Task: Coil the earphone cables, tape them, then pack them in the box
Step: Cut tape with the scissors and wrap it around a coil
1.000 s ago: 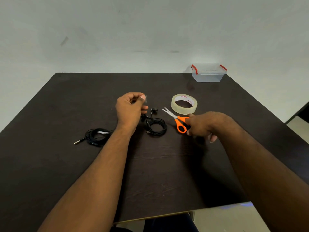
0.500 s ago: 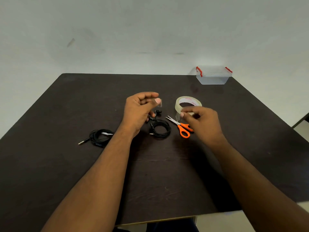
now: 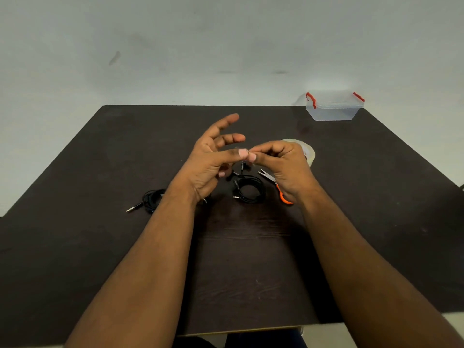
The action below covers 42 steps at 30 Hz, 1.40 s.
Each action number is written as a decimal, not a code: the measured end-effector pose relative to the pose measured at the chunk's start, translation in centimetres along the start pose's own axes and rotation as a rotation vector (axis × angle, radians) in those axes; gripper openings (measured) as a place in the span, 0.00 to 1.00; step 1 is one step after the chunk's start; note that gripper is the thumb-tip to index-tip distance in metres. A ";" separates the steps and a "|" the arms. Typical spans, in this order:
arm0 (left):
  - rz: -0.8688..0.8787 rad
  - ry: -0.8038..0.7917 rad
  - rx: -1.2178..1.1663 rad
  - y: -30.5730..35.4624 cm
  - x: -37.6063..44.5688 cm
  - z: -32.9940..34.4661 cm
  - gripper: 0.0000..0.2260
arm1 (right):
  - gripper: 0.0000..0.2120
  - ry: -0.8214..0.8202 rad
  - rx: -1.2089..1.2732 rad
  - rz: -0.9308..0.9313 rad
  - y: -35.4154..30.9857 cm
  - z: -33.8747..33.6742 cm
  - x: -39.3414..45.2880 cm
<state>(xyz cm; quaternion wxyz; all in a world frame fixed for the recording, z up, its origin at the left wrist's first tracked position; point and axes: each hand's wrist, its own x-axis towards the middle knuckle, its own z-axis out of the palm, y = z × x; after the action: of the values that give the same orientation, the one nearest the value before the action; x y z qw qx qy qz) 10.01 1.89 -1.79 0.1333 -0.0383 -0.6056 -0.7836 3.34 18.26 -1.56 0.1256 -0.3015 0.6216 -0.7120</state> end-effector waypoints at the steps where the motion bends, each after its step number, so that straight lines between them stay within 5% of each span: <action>1: -0.001 -0.045 -0.008 0.2 -0.1 -0.3 0.33 | 0.04 -0.006 0.012 0.005 0.2 0.2 -0.1; 6: 0.034 -0.063 -0.153 1.7 -1.7 -2.0 0.28 | 0.06 0.015 -0.015 -0.029 0.3 1.5 -0.6; 8: 0.089 0.127 -0.203 2.9 -2.8 -3.4 0.21 | 0.05 0.072 -0.004 -0.043 0.2 1.5 -0.5; 11: 0.168 0.459 0.223 4.7 -5.4 -5.9 0.07 | 0.03 0.128 0.033 -0.049 0.1 2.0 -0.4; 15: 0.144 0.311 0.895 5.1 -9.8 -7.8 0.03 | 0.04 0.064 -0.034 -0.061 0.3 4.8 -0.6; 19: 0.194 0.171 1.145 4.5 -12.7 -9.4 0.07 | 0.04 -0.015 0.013 -0.056 0.5 8.0 -1.0; 24: 0.044 0.093 1.491 3.6 -13.4 -11.6 0.16 | 0.02 0.001 0.136 0.049 0.9 11.8 -1.6; 37: 0.178 0.104 1.719 1.4 -11.4 -10.8 0.05 | 0.03 0.073 0.253 0.179 1.9 12.6 -2.9; 42: 0.002 0.360 1.599 0.5 -9.4 -8.5 0.07 | 0.04 0.141 0.326 0.175 1.5 12.1 -2.8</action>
<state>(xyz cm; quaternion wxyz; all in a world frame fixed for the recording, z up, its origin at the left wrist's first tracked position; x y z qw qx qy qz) 20.03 -4.85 -5.63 0.2163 0.1943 -0.9506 -0.1090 12.30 9.71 -3.19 0.1903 -0.1716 0.5290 -0.8090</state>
